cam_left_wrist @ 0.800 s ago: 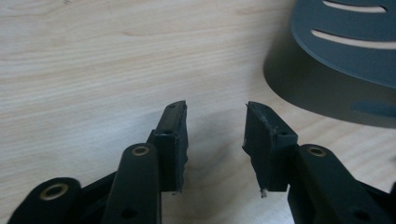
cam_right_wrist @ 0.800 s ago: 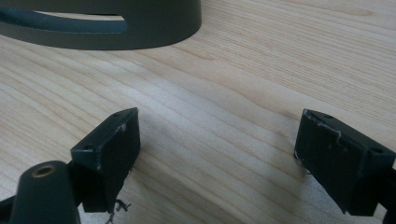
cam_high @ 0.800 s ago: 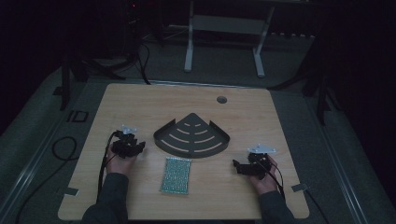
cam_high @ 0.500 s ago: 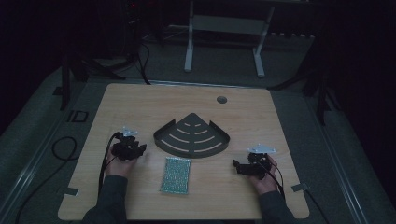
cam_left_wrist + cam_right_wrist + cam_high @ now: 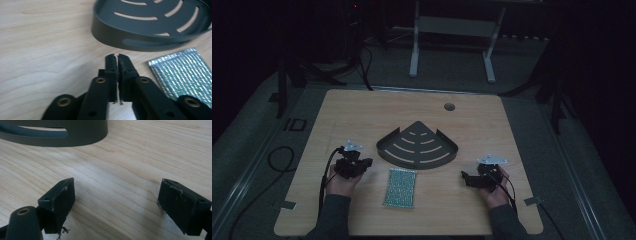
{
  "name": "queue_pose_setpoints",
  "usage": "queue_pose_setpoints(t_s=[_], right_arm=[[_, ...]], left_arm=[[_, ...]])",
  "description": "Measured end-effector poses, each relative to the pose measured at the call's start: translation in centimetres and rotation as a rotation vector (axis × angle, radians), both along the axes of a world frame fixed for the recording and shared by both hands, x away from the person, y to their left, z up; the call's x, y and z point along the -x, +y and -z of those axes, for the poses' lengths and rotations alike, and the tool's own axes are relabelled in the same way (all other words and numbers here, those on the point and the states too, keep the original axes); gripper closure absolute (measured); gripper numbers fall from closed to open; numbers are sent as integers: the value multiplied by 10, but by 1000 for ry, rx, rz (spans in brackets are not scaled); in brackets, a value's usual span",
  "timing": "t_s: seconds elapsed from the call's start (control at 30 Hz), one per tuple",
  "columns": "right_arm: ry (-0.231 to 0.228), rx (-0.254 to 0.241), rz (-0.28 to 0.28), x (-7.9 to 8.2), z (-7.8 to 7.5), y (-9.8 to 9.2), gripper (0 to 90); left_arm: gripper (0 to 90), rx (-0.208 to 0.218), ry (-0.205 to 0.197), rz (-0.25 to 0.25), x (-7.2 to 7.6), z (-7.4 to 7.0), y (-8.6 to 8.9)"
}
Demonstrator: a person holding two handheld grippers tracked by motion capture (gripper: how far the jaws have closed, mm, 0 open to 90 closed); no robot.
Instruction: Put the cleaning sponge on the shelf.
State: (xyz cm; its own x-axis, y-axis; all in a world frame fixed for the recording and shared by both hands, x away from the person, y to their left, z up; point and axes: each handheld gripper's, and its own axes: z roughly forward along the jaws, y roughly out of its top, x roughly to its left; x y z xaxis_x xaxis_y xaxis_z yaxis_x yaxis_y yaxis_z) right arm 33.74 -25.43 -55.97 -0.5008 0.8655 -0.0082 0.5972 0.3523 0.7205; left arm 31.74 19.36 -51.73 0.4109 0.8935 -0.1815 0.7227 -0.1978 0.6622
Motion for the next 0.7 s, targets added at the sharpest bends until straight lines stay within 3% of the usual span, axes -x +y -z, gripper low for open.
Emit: queue_pose_setpoints(t_s=[0.2,0.37,0.7], right_arm=[[0,0,0,0,0,0,138],[0,0,0,0,0,0,138],[0,0,0,0,0,0,138]], left_arm=[[900,-2,16,63,7,-3,-11],[900,-41,4,115,14,-7,-22],[900,-63,28,216,20,-11,-44]])
